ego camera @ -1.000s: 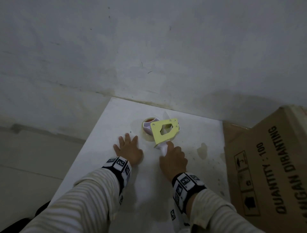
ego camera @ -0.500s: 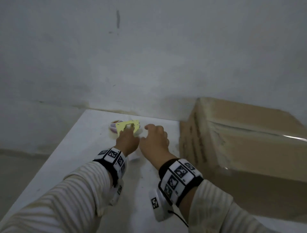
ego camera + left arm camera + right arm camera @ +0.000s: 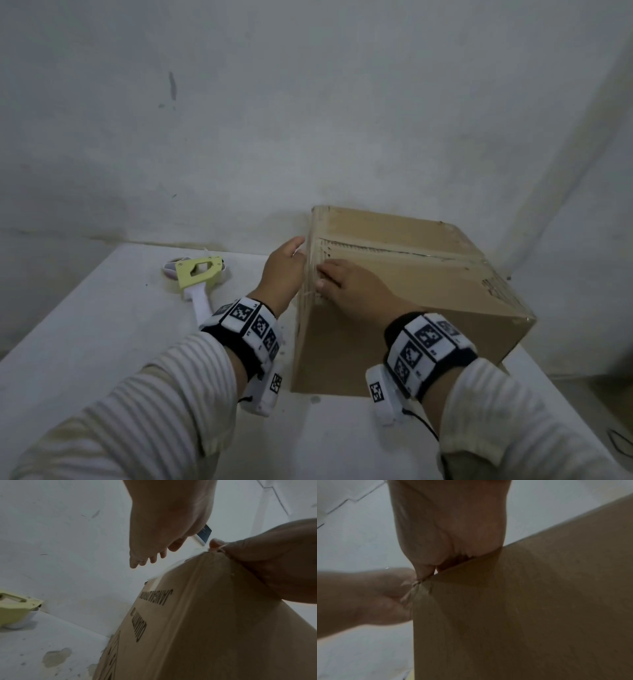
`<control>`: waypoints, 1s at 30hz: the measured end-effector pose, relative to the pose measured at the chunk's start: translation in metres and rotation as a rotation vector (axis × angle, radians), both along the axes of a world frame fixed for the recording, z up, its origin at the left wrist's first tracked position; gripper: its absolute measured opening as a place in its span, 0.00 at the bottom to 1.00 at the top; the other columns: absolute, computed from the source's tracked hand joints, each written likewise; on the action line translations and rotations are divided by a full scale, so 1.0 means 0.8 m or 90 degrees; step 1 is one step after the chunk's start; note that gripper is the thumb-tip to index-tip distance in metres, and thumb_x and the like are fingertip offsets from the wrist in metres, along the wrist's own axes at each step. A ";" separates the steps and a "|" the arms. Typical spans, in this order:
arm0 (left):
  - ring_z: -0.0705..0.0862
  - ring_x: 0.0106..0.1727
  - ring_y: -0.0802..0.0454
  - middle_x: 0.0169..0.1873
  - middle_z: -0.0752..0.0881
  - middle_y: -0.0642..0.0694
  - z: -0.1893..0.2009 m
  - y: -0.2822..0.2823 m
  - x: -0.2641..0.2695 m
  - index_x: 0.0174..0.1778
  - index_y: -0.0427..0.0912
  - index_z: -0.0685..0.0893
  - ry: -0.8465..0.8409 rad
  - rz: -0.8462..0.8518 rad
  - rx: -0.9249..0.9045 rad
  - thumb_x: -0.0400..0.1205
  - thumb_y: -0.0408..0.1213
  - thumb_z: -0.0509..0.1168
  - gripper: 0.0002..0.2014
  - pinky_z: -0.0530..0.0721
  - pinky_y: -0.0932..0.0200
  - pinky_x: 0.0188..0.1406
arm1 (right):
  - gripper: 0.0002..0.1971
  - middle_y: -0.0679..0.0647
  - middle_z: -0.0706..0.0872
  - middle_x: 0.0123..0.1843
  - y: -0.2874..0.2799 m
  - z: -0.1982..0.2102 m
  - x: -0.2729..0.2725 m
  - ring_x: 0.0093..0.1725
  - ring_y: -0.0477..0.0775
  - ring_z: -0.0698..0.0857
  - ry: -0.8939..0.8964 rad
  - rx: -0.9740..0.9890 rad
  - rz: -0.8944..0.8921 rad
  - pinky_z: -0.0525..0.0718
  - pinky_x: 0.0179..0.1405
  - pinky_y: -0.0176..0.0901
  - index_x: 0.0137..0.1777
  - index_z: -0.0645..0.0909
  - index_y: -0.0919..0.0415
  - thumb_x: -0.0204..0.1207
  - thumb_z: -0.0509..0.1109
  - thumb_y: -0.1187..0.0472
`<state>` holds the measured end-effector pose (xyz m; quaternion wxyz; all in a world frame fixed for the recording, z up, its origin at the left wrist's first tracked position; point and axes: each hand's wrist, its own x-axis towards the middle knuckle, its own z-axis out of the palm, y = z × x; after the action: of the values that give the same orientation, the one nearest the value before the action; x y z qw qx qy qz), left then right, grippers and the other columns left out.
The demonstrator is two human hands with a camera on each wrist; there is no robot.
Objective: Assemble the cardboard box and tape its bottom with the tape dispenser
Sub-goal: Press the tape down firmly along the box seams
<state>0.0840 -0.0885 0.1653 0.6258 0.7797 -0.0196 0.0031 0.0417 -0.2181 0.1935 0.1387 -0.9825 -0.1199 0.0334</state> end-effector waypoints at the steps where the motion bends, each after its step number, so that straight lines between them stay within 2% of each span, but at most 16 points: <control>1: 0.71 0.75 0.51 0.77 0.72 0.47 0.004 -0.003 -0.004 0.75 0.46 0.73 0.000 0.003 -0.018 0.86 0.34 0.52 0.21 0.69 0.62 0.67 | 0.25 0.56 0.67 0.82 -0.002 -0.007 -0.003 0.80 0.58 0.66 0.000 -0.027 0.013 0.64 0.77 0.48 0.80 0.67 0.58 0.86 0.53 0.48; 4: 0.72 0.62 0.58 0.74 0.75 0.46 0.009 -0.011 -0.014 0.75 0.44 0.73 0.001 0.001 -0.073 0.86 0.32 0.51 0.21 0.70 0.65 0.58 | 0.30 0.55 0.59 0.85 -0.003 -0.017 -0.004 0.83 0.55 0.59 -0.033 -0.079 0.028 0.58 0.81 0.47 0.83 0.58 0.59 0.86 0.52 0.45; 7: 0.72 0.61 0.59 0.76 0.73 0.46 0.002 -0.020 -0.017 0.78 0.44 0.70 0.051 -0.023 -0.157 0.87 0.36 0.52 0.21 0.72 0.64 0.59 | 0.32 0.57 0.57 0.85 -0.003 -0.025 0.000 0.84 0.57 0.58 -0.054 -0.101 0.048 0.57 0.82 0.49 0.84 0.54 0.60 0.85 0.52 0.44; 10: 0.78 0.54 0.63 0.79 0.69 0.48 -0.014 -0.030 -0.018 0.81 0.49 0.62 0.113 -0.087 -0.269 0.88 0.43 0.52 0.24 0.78 0.66 0.50 | 0.32 0.58 0.57 0.86 -0.006 -0.031 0.004 0.84 0.58 0.57 -0.070 -0.121 0.069 0.56 0.82 0.49 0.85 0.51 0.60 0.85 0.53 0.46; 12: 0.78 0.57 0.61 0.79 0.69 0.48 -0.023 -0.033 -0.016 0.82 0.51 0.58 0.125 -0.094 -0.306 0.88 0.45 0.51 0.25 0.79 0.65 0.50 | 0.33 0.57 0.55 0.86 -0.006 -0.031 0.004 0.85 0.57 0.55 -0.065 -0.126 0.068 0.54 0.83 0.49 0.85 0.50 0.60 0.85 0.53 0.45; 14: 0.80 0.59 0.57 0.73 0.77 0.48 -0.029 -0.034 -0.016 0.81 0.52 0.62 0.134 -0.079 -0.317 0.88 0.49 0.50 0.24 0.80 0.64 0.50 | 0.34 0.57 0.54 0.86 -0.005 -0.030 0.004 0.85 0.57 0.53 -0.055 -0.132 0.062 0.52 0.83 0.49 0.85 0.50 0.60 0.84 0.54 0.44; 15: 0.83 0.55 0.56 0.65 0.83 0.50 -0.032 -0.034 -0.018 0.79 0.53 0.67 0.134 -0.067 -0.312 0.87 0.51 0.51 0.23 0.81 0.64 0.48 | 0.35 0.57 0.53 0.86 -0.005 -0.029 0.003 0.85 0.57 0.53 -0.049 -0.135 0.060 0.51 0.83 0.49 0.85 0.50 0.60 0.84 0.54 0.44; 17: 0.84 0.50 0.59 0.53 0.86 0.55 -0.039 -0.034 -0.021 0.76 0.54 0.71 0.130 -0.050 -0.293 0.86 0.55 0.50 0.23 0.82 0.64 0.45 | 0.36 0.57 0.53 0.86 -0.004 -0.026 0.001 0.85 0.57 0.53 -0.039 -0.132 0.053 0.51 0.83 0.49 0.85 0.50 0.60 0.84 0.55 0.43; 18: 0.83 0.51 0.59 0.55 0.85 0.55 -0.043 -0.034 -0.022 0.77 0.55 0.71 0.132 -0.048 -0.291 0.86 0.56 0.49 0.24 0.81 0.64 0.47 | 0.36 0.57 0.53 0.87 -0.004 -0.024 0.001 0.85 0.57 0.53 -0.035 -0.129 0.049 0.52 0.83 0.49 0.85 0.50 0.60 0.83 0.56 0.43; 20: 0.80 0.57 0.57 0.63 0.81 0.55 -0.051 -0.034 -0.028 0.78 0.57 0.67 0.126 -0.059 -0.301 0.87 0.56 0.46 0.23 0.79 0.62 0.59 | 0.36 0.56 0.53 0.87 -0.002 -0.021 -0.002 0.85 0.56 0.53 -0.033 -0.126 0.043 0.52 0.83 0.48 0.85 0.51 0.59 0.83 0.56 0.42; 22: 0.78 0.58 0.61 0.57 0.79 0.62 -0.056 -0.034 -0.034 0.74 0.67 0.67 0.112 -0.074 -0.305 0.87 0.56 0.43 0.20 0.74 0.59 0.67 | 0.36 0.55 0.53 0.86 -0.001 -0.019 -0.003 0.85 0.56 0.54 -0.030 -0.119 0.040 0.53 0.83 0.47 0.84 0.52 0.59 0.83 0.57 0.43; 23: 0.78 0.55 0.64 0.52 0.79 0.65 -0.057 -0.034 -0.037 0.67 0.72 0.69 0.113 -0.078 -0.306 0.87 0.56 0.43 0.16 0.73 0.59 0.68 | 0.36 0.55 0.54 0.86 0.000 -0.018 -0.003 0.85 0.56 0.54 -0.027 -0.113 0.037 0.54 0.83 0.47 0.84 0.52 0.58 0.82 0.58 0.43; 25: 0.79 0.51 0.67 0.47 0.81 0.66 -0.055 -0.034 -0.038 0.57 0.73 0.74 0.114 -0.083 -0.303 0.87 0.55 0.46 0.13 0.76 0.61 0.64 | 0.35 0.54 0.56 0.86 0.000 -0.016 -0.004 0.85 0.55 0.56 -0.024 -0.101 0.033 0.56 0.82 0.48 0.84 0.54 0.58 0.82 0.59 0.43; 26: 0.80 0.52 0.65 0.49 0.82 0.64 -0.055 -0.032 -0.035 0.61 0.71 0.75 0.119 -0.085 -0.308 0.87 0.54 0.48 0.13 0.78 0.62 0.60 | 0.35 0.55 0.59 0.85 0.001 -0.014 -0.004 0.83 0.56 0.59 -0.024 -0.089 0.032 0.60 0.81 0.49 0.83 0.57 0.58 0.81 0.61 0.44; 28: 0.81 0.60 0.57 0.61 0.82 0.55 -0.052 -0.028 -0.027 0.76 0.61 0.68 0.131 -0.097 -0.324 0.87 0.49 0.51 0.20 0.80 0.63 0.56 | 0.31 0.55 0.69 0.80 0.002 -0.009 -0.004 0.78 0.58 0.69 -0.025 -0.054 0.025 0.69 0.74 0.49 0.79 0.66 0.57 0.79 0.63 0.45; 30: 0.78 0.68 0.52 0.70 0.77 0.51 -0.047 -0.023 -0.018 0.80 0.53 0.65 0.128 -0.110 -0.310 0.86 0.43 0.54 0.23 0.81 0.62 0.56 | 0.26 0.56 0.76 0.72 0.003 0.001 -0.001 0.70 0.58 0.75 0.007 -0.033 0.015 0.74 0.65 0.49 0.73 0.72 0.57 0.78 0.63 0.44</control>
<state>0.0699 -0.1073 0.1276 0.7918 0.5978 -0.0223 -0.1230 0.0413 -0.2161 0.1945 0.1135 -0.9841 -0.1296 0.0433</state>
